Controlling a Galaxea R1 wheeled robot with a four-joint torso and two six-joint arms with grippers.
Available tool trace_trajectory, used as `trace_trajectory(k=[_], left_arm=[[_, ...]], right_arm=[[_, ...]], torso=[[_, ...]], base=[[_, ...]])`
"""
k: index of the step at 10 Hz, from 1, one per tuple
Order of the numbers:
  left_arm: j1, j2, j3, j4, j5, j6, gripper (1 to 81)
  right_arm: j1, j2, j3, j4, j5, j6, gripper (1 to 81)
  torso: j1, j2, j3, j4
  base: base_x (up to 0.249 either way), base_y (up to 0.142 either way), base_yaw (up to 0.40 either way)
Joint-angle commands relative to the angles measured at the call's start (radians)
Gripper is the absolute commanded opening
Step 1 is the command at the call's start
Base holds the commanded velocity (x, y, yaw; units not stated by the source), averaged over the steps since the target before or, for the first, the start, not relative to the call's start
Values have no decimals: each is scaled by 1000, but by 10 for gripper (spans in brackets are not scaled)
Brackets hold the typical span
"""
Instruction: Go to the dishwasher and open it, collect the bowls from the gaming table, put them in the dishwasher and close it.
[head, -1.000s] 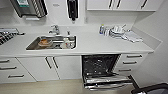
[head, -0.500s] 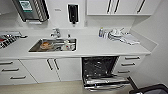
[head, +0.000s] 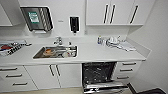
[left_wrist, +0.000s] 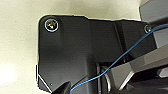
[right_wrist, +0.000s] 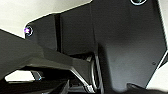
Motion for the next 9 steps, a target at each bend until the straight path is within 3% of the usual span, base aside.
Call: trace_trajectory(k=[1,5,7,9], left_arm=[[-9,-1,2,67,62,-52,811],[-8,1,2,67,62,-52,811],[-5,1,2,67,62,-52,811],[-6,1,2,67,62,-52,811]], right_arm=[[27,6,7,-1,-63,-1,811],[27,7,10,1,-63,-1,811],[27,7,9,-1,-63,-2,811],[25,6,10,-1,-63,-3,811]], torso=[[-64,100,95,0],[-153,235,219,0],[-200,303,176,0],[-240,365,188,0]], base=[[0,0,0],[0,0,0],[0,0,0],[0,0,0]])
